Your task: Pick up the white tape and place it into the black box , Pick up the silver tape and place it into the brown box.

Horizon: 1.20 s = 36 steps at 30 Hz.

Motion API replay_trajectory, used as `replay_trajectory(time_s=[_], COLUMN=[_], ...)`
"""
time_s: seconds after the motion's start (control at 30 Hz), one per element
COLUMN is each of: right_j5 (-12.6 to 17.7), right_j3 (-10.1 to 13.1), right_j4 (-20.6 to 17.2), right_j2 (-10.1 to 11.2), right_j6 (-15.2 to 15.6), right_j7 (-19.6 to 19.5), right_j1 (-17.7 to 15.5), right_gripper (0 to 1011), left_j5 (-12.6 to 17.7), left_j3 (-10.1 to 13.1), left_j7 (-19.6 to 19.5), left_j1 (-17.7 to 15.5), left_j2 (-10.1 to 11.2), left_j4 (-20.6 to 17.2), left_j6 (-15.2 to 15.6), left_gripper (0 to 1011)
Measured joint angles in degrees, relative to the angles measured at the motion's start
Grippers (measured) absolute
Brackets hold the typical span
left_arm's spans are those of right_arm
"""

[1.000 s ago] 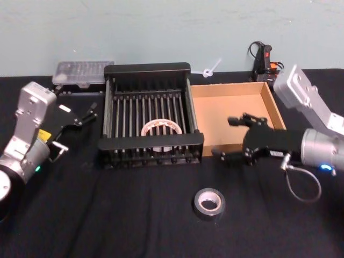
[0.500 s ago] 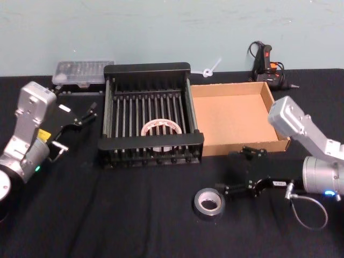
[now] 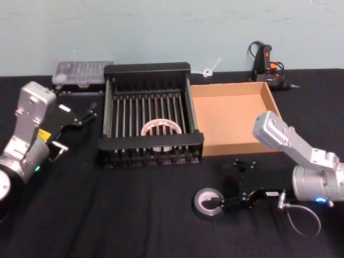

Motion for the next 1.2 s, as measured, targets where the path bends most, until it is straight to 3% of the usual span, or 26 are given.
replay_trajectory(time_s=[0.57, 1.2], right_j5=[-1.89, -3.01], right_j3=[-2.15, -2.83], right_j4=[4.39, 6.81], right_j2=[-3.37, -5.28], right_j6=[1.25, 1.47], right_j7=[0.04, -0.09], right_j1=[2.30, 3.35], right_gripper=[1002, 1003], left_j5=[0.00, 0.00], left_j3=[0.00, 0.00], left_j7=[0.00, 0.00], left_j1=[0.00, 0.00], left_j2=[0.00, 0.00], left_j4=[0.00, 0.00], left_j6=[0.00, 0.00], left_gripper=[1001, 1001])
